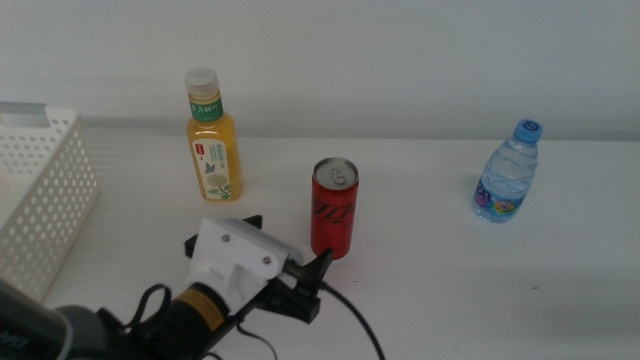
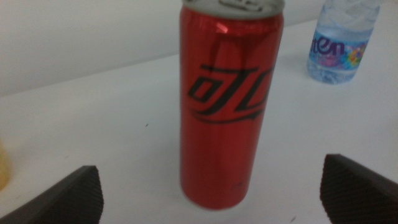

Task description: Use arms to grab the bottles and put them into the dustbin to the left of the table.

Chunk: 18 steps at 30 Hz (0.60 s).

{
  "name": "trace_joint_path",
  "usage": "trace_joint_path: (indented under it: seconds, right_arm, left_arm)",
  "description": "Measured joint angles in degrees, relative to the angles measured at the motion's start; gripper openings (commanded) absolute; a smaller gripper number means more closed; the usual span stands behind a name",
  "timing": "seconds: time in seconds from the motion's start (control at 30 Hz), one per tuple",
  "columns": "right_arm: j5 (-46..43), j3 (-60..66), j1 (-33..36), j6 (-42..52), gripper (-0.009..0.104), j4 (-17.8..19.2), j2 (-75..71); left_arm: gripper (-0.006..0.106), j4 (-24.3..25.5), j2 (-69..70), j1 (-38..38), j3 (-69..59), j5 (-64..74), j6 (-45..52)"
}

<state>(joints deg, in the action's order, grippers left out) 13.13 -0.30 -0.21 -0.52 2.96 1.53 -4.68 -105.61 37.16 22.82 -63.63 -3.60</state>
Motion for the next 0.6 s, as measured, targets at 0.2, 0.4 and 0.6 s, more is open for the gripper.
trace_joint_path:
  seconds: [0.2,0.4,0.6]
  right_arm:
    - [0.00,0.00,0.00,0.00,0.092,0.00,0.00]
    - [0.00,0.00,0.00,0.00,0.092,0.00,0.00]
    - [0.00,0.00,0.00,0.00,0.092,0.00,0.00]
  left_arm:
    - [0.094,1.62,-0.97,0.00,4.14,3.67,-0.85]
    - [0.094,2.74,-1.10,0.00,7.79,8.40,-0.98]
    - [0.094,3.01,-1.36,0.00,11.46,11.31,-0.98]
